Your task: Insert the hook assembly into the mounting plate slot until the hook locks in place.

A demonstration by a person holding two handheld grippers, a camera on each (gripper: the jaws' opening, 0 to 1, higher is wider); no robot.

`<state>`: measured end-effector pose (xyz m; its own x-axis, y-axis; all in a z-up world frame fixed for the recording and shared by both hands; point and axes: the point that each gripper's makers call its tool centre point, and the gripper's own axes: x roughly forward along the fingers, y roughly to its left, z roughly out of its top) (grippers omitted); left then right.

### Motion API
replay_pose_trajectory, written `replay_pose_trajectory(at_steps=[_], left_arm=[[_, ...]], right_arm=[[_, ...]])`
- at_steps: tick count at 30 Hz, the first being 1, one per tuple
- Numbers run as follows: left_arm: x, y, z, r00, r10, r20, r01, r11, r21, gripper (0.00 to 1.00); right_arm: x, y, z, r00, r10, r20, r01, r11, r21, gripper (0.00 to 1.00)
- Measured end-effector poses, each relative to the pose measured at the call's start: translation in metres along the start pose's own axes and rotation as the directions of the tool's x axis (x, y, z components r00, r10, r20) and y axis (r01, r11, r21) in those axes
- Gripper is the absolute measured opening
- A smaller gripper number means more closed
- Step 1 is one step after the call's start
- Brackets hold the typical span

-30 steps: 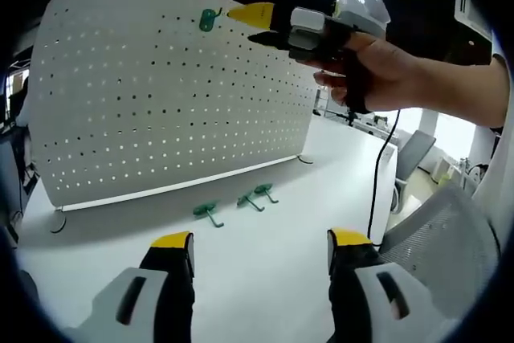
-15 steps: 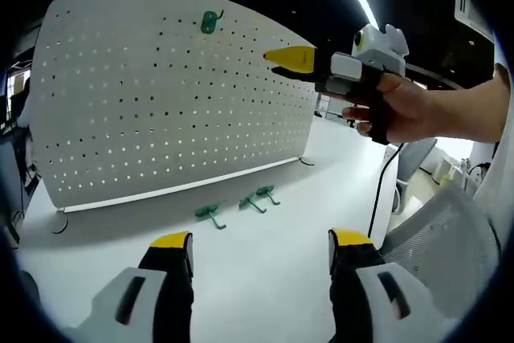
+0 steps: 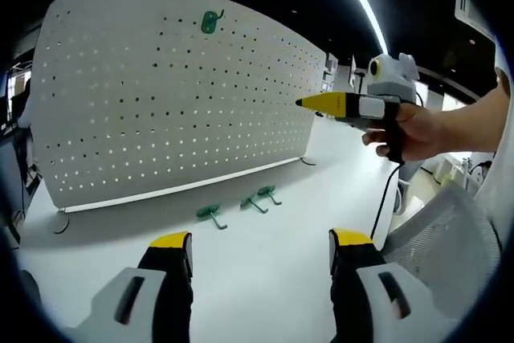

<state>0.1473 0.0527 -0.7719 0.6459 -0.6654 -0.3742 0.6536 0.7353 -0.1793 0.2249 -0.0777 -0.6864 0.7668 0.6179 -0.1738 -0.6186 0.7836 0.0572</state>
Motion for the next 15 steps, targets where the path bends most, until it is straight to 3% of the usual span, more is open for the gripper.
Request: replay_pose_trajectory(at_steps=[15], left_arm=[[-0.002,0.004,0.001,1.000,0.017,-0.002,-0.017,1.000,-0.002,0.71]], right_arm=[[-0.023,-0.002,-0.032,0.999,0.003,-0.053,-0.001,0.999,0.034,0.63]])
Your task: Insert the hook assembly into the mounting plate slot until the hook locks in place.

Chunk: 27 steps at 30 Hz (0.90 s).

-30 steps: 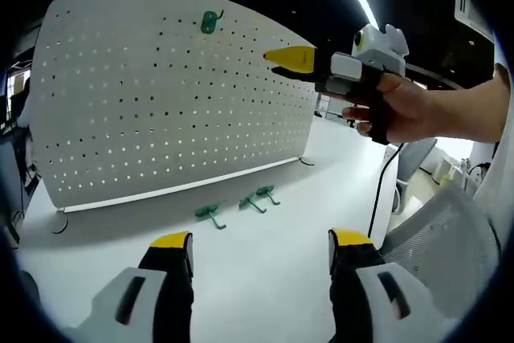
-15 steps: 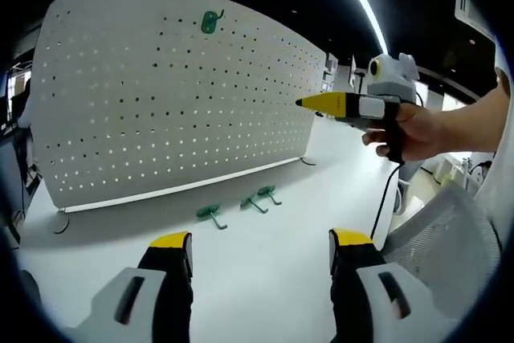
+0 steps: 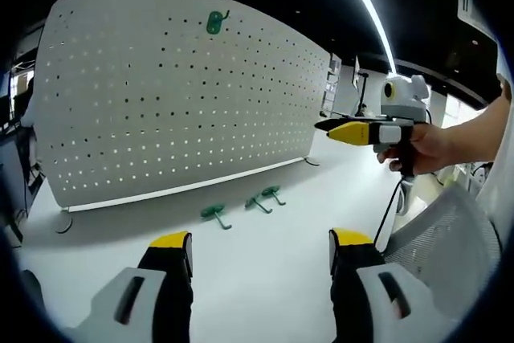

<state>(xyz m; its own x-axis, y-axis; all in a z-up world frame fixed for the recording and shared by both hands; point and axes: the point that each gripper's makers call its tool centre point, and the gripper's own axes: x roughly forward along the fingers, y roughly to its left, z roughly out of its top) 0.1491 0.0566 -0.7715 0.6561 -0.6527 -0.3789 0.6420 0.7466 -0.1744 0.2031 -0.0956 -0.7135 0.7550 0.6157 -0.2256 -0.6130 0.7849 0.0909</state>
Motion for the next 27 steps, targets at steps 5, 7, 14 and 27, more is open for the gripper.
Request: replay_pose_trajectory(at_steps=[5,7,14,27], left_arm=[[0.000,0.001,-0.001,1.000,0.001,-0.002,-0.001,1.000,-0.002,0.71],[0.000,0.001,0.000,1.000,0.002,-0.003,-0.002,1.000,-0.002,0.71],[0.000,0.002,0.000,1.000,0.001,-0.006,-0.001,1.000,-0.001,0.71],[-0.002,0.004,-0.001,1.000,0.003,-0.014,-0.003,1.000,0.008,0.71]], right_arm=[[-0.004,0.000,-0.006,1.000,-0.003,-0.009,0.003,1.000,0.009,0.64],[-0.006,0.000,-0.011,1.000,-0.006,-0.017,0.006,1.000,0.015,0.64],[-0.012,-0.001,-0.025,0.999,-0.013,-0.049,0.015,1.000,0.022,0.64],[-0.023,-0.008,-0.044,0.993,-0.037,-0.109,0.042,0.998,0.042,0.65]])
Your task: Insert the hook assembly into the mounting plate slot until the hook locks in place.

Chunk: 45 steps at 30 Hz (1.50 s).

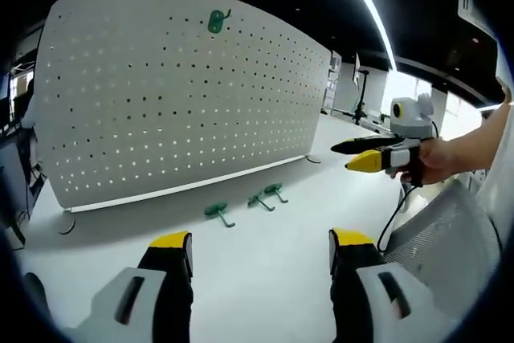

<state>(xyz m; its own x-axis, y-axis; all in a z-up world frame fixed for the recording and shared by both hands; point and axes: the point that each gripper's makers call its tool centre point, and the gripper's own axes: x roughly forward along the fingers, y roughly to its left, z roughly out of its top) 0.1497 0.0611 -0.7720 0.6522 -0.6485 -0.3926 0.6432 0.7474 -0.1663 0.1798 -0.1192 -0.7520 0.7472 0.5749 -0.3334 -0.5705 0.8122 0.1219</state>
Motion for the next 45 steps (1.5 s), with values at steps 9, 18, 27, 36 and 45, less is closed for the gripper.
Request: replay_pose_trajectory(at_steps=[9,18,27,36,45], left_arm=[[-0.003,0.003,0.000,1.000,0.006,-0.003,-0.006,1.000,0.004,0.71],[-0.005,0.008,-0.002,1.000,0.017,-0.016,-0.016,1.000,0.003,0.71],[-0.005,0.010,-0.004,0.999,0.012,-0.032,-0.011,1.000,0.012,0.71],[-0.006,0.012,-0.008,0.999,0.010,-0.041,-0.010,1.000,0.009,0.71],[-0.005,0.014,-0.010,0.999,0.014,-0.041,-0.014,1.000,-0.002,0.71]], right_arm=[[-0.004,0.000,-0.014,0.999,-0.003,-0.040,0.003,1.000,0.002,0.65],[-0.008,-0.001,-0.027,0.997,-0.003,-0.074,0.004,1.000,0.013,0.65],[-0.012,-0.001,-0.034,0.995,-0.005,-0.095,0.006,1.000,0.018,0.66],[-0.016,-0.004,-0.040,0.995,-0.012,-0.102,0.014,1.000,0.024,0.65],[-0.018,-0.007,-0.041,0.995,-0.022,-0.096,0.025,0.999,0.035,0.65]])
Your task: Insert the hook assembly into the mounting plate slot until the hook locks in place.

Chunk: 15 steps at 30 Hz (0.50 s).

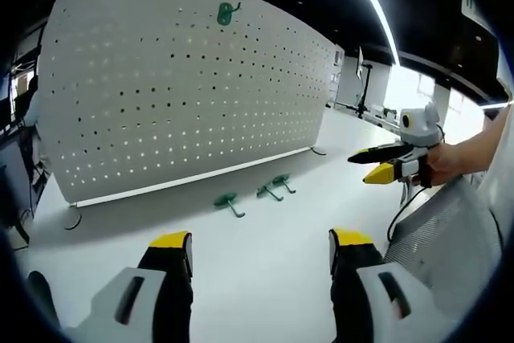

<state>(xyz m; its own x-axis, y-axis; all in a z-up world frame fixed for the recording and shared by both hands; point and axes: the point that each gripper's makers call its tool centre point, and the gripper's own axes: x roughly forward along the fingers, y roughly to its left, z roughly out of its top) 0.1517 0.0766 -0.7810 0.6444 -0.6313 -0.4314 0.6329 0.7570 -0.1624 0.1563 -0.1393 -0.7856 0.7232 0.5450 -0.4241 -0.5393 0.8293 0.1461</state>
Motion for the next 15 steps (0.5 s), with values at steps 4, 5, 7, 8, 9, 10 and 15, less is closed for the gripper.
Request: replay_pose_trajectory(at_steps=[4,5,7,8,9,10,15], left_arm=[[0.0008,0.0007,-0.0010,1.000,0.000,-0.005,0.000,1.000,0.000,0.71],[0.0010,0.0010,-0.0012,1.000,0.000,-0.006,0.000,1.000,0.000,0.71],[0.0015,0.0019,-0.0023,1.000,0.000,-0.009,0.000,1.000,0.002,0.71],[0.0017,0.0022,-0.0024,1.000,0.000,-0.009,0.000,1.000,0.003,0.71],[0.0018,0.0021,-0.0024,1.000,0.000,-0.009,0.000,1.000,0.003,0.71],[0.0023,0.0019,-0.0027,1.000,-0.001,-0.011,0.001,1.000,0.004,0.71],[0.0044,0.0017,-0.0025,1.000,-0.003,-0.012,0.004,1.000,0.004,0.71]], right_arm=[[-0.0009,-0.0011,-0.0026,1.000,-0.003,0.000,0.003,1.000,0.007,0.65],[-0.0009,-0.0010,-0.0028,1.000,-0.003,0.001,0.003,1.000,0.008,0.65],[-0.0005,-0.0004,-0.0012,1.000,-0.005,0.010,0.005,1.000,0.008,0.65],[0.0000,0.0000,-0.0009,1.000,-0.005,0.010,0.005,1.000,0.005,0.65],[0.0003,0.0005,-0.0011,1.000,-0.003,0.010,0.003,1.000,0.003,0.65],[0.0007,0.0005,-0.0016,1.000,-0.003,0.009,0.003,1.000,0.001,0.65],[0.0003,-0.0010,-0.0013,1.000,-0.007,0.012,0.007,1.000,-0.003,0.65]])
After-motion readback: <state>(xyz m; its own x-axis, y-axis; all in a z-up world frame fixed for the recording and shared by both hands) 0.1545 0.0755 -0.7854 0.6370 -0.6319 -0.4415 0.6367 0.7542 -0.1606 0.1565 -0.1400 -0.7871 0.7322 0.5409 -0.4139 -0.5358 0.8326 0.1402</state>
